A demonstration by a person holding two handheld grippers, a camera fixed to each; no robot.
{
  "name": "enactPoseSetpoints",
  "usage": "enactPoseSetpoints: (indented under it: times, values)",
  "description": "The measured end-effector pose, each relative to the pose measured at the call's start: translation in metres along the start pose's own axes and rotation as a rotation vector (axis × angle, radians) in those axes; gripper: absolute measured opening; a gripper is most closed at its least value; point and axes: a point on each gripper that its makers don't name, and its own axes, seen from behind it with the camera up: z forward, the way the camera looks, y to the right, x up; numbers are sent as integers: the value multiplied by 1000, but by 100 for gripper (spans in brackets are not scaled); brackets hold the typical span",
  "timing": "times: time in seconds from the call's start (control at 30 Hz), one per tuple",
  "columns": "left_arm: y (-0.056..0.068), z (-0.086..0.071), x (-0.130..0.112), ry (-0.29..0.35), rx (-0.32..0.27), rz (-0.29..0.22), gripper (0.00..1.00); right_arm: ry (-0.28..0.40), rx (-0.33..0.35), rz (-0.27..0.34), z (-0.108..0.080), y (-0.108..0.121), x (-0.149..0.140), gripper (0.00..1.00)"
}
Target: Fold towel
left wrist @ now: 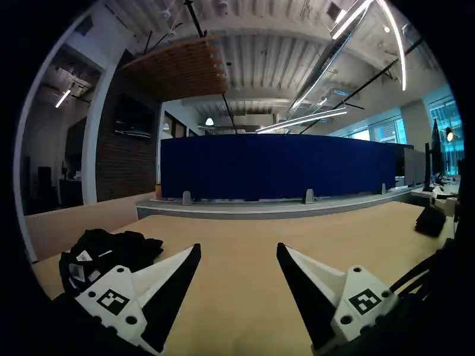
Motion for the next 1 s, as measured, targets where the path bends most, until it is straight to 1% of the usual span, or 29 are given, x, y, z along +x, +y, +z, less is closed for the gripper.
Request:
enactPoseSetpoints:
  times: [0.6,0.9,1.0]
  values:
    - [-1,-1,-1,0,-1,0,94,0,0,0,0,1,0,100]
    - [-2,2,-4,-1,-1,-3,94,0,0,0,1,0,-1,100]
    - [-2,0,-5,-1,-1,-4,94,0,0,0,1,0,-1,100]
